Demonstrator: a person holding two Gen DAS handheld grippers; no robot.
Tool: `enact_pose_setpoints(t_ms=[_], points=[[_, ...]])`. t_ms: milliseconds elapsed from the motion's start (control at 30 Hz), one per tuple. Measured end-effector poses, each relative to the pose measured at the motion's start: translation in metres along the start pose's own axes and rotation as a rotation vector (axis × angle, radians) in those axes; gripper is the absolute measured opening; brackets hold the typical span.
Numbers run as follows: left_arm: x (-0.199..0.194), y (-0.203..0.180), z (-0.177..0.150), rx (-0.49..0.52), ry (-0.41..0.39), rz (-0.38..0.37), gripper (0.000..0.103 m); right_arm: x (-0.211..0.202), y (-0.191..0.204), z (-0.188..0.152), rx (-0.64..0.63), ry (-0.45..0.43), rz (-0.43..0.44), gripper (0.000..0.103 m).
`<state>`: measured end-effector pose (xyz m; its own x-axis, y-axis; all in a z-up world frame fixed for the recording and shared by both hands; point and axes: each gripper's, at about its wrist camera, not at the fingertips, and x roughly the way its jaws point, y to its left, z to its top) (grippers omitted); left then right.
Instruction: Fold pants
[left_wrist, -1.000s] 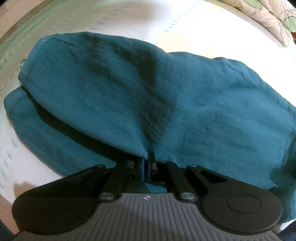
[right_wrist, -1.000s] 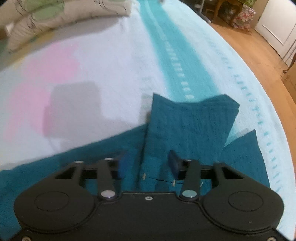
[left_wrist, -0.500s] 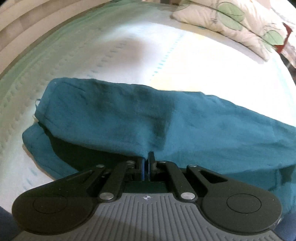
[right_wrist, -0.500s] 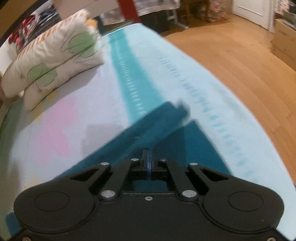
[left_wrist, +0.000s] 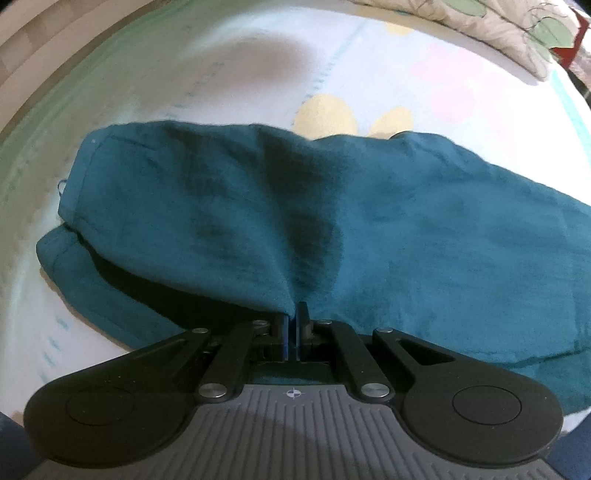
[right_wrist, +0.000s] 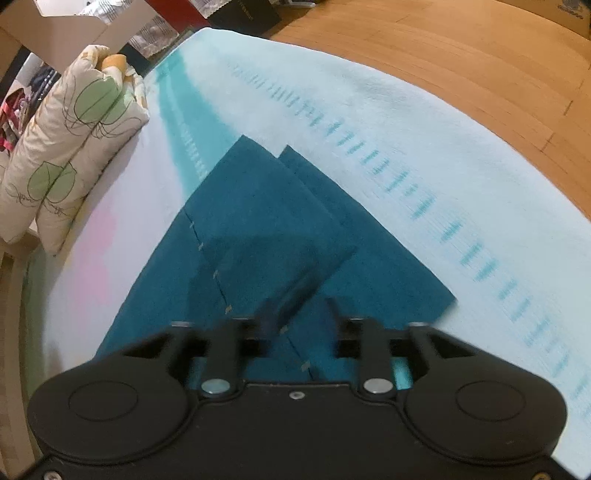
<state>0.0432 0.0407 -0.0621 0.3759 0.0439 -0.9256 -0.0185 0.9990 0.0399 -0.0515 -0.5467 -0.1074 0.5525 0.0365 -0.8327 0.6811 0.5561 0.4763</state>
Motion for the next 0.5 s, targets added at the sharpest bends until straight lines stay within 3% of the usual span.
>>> enact_pose_setpoints(t_ms=[300,333,400,433,500], points=[[0.008,-0.003,0.0,-0.032,0.026,0.01,0.003,0.043,-0.008,0.012,0.101,-0.001,-0.015,0.058],[0.008,-0.001,0.0,-0.034,0.027,0.008,0.003,0.046,-0.009,0.012,0.11,-0.003,-0.015,0.054],[0.008,0.0,0.002,-0.038,0.026,0.003,0.003,0.05,-0.005,0.012,0.116,0.0,-0.002,0.016],[0.008,0.002,0.004,-0.038,0.026,0.0,0.003,0.049,-0.001,0.013,0.103,0.002,0.001,0.01],[0.005,0.002,0.009,-0.033,0.011,-0.004,0.003,0.039,0.017,0.016,0.026,-0.031,-0.003,0.009]])
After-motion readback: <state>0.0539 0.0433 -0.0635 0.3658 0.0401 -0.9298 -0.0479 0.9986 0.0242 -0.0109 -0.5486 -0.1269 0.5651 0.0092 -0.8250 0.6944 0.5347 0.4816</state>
